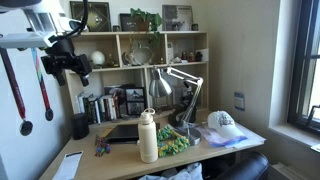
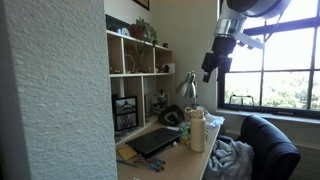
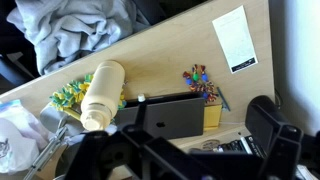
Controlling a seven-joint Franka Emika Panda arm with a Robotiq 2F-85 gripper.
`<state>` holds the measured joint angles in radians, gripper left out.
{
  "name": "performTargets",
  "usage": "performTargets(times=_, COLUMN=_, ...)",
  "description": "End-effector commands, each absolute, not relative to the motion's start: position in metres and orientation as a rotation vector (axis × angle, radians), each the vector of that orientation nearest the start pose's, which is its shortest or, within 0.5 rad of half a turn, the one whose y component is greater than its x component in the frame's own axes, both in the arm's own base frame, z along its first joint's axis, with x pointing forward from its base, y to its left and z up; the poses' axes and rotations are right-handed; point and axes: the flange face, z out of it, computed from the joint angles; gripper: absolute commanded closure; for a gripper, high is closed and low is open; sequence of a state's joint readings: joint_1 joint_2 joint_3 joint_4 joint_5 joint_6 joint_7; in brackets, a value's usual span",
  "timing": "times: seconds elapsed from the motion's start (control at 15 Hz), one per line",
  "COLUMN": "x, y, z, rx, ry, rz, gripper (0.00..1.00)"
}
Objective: Twist the knob on the lamp head
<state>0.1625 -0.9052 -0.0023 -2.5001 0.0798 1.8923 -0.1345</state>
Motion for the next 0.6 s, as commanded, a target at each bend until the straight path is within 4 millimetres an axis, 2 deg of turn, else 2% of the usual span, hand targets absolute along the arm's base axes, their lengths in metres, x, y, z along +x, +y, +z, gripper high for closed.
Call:
performTargets(times=0.0, x=0.299, y=0.054, z=0.591, rx=-2.994, ry=-0.424, rz=-0.45, gripper=0.0)
performTargets(times=0.2, x=0.302, y=0.053, z=0.592, rx=-2.992, ry=-0.426, rz=-0.469, gripper=0.0)
performTargets(times=0.33, x=0.315, y=0.044, z=0.595, rx=-2.987, ry=-0.446, rz=-0.509, gripper=0.0)
performTargets(times=0.53, x=0.343, y=0.019, z=0.608, rx=-2.961, ry=-0.502, rz=-0.578, gripper=0.0)
